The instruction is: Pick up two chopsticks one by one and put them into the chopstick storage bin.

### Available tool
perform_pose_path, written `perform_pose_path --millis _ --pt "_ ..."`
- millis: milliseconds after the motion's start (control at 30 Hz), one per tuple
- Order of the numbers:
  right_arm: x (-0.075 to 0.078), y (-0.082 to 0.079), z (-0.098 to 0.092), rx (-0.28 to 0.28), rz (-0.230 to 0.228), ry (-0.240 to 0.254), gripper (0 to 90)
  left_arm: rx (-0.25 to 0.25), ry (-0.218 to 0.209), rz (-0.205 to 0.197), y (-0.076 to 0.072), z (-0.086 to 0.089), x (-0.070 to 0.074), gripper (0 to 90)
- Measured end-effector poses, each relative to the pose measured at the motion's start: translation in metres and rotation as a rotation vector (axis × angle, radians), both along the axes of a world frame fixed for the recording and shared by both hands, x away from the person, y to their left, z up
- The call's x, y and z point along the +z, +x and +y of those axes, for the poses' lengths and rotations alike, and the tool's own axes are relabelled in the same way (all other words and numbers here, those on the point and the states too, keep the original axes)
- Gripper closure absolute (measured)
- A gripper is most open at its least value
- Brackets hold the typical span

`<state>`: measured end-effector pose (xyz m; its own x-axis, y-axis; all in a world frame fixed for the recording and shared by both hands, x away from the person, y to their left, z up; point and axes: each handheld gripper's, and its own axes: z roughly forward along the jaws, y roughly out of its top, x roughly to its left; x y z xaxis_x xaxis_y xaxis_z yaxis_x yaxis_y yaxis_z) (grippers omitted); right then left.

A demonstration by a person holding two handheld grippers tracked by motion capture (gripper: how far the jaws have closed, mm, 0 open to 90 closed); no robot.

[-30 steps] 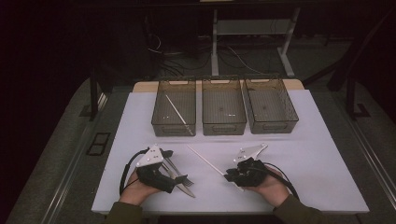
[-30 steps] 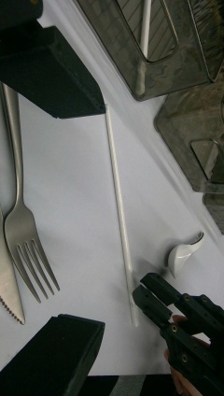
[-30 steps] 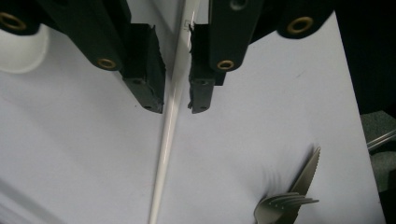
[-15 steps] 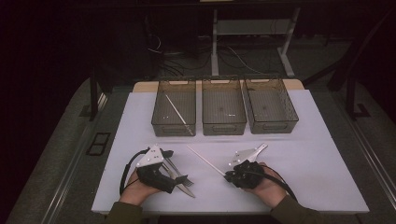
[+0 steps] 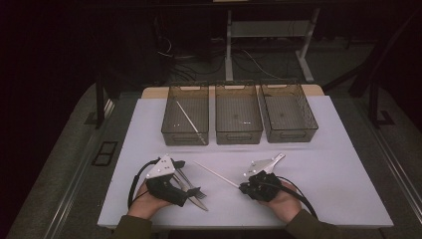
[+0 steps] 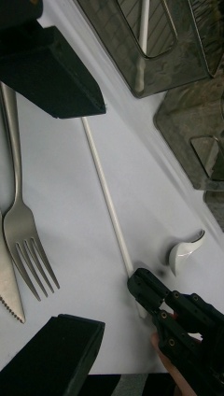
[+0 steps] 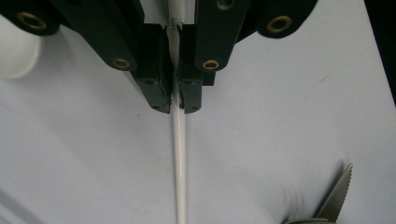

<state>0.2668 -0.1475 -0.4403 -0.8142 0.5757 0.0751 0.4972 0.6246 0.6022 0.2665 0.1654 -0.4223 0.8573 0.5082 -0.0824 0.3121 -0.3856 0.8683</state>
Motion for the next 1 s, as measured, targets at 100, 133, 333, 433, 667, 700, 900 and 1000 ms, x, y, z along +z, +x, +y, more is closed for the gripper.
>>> perform_pose_path --millis 100,133,333,433,667,700,900,1000 --pt "0.0 0.001 -0.001 -0.004 0.01 0.002 84.0 0.0 -0.002 0.0 0.0 0.0 0.0 0.0" --pt "0.001 0.001 -0.001 -0.003 0.014 0.002 84.0 0.0 -0.003 -0.001 0.0 0.0 0.0 0.0" --pt "0.003 0.004 -0.004 -0.006 0.028 0.02 83.9 0.0 -0.005 -0.003 0.0 0.001 0.001 0.0" --pt "0.007 0.005 -0.006 -0.003 0.028 0.038 83.9 -0.001 -0.004 -0.004 -0.001 0.001 0.001 0.0" --pt "0.017 0.006 -0.014 -0.001 0.017 0.067 83.9 -0.004 -0.004 0.0 -0.001 -0.001 0.0 0.0" --pt "0.018 0.006 -0.015 0.001 0.018 0.072 83.9 -0.004 -0.003 -0.001 -0.001 -0.001 0.0 0.0" --pt "0.026 0.005 -0.02 -0.002 0.004 0.09 83.9 -0.002 -0.004 0.0 0.0 0.0 0.0 0.0" --pt "0.029 0.005 -0.023 -0.007 -0.001 0.104 83.9 -0.002 -0.004 0.0 0.0 0.0 0.0 0.0"
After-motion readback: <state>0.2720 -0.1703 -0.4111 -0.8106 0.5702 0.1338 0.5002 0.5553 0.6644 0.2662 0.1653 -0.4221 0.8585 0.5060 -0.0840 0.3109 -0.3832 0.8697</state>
